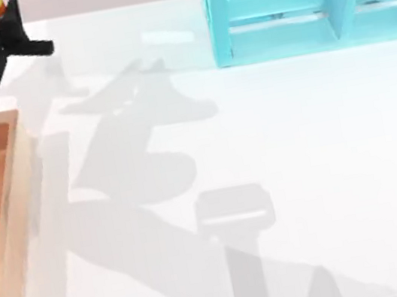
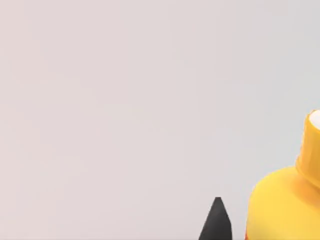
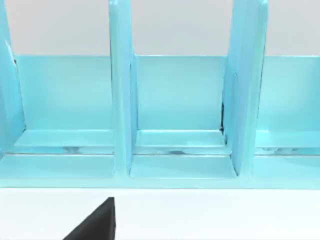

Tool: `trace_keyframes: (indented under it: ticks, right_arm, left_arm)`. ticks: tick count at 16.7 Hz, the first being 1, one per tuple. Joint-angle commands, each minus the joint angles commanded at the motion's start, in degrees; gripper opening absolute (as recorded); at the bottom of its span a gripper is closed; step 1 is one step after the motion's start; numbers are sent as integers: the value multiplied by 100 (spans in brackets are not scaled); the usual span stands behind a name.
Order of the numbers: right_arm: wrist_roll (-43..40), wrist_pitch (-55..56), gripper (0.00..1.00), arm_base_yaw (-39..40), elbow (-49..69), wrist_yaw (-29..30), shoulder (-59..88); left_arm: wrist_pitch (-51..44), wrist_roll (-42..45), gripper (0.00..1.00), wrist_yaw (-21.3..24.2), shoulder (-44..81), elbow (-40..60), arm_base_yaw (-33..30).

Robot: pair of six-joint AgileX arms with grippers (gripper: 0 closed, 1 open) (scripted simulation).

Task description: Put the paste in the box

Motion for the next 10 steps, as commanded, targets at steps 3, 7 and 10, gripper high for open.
trace_keyframes:
  ticks: [3, 7, 10]
  right_arm:
    - [0, 0, 100, 0, 0, 0, 0]
    - [0, 0, 100, 0, 0, 0, 0]
    - [0, 0, 100, 0, 0, 0, 0]
  left_arm:
    - [254, -20, 0, 1588, -179, -414, 1047]
    - [596, -51, 0, 3797, -359, -1040, 2486]
    - [846, -73, 0, 5386, -450, -1515, 3512]
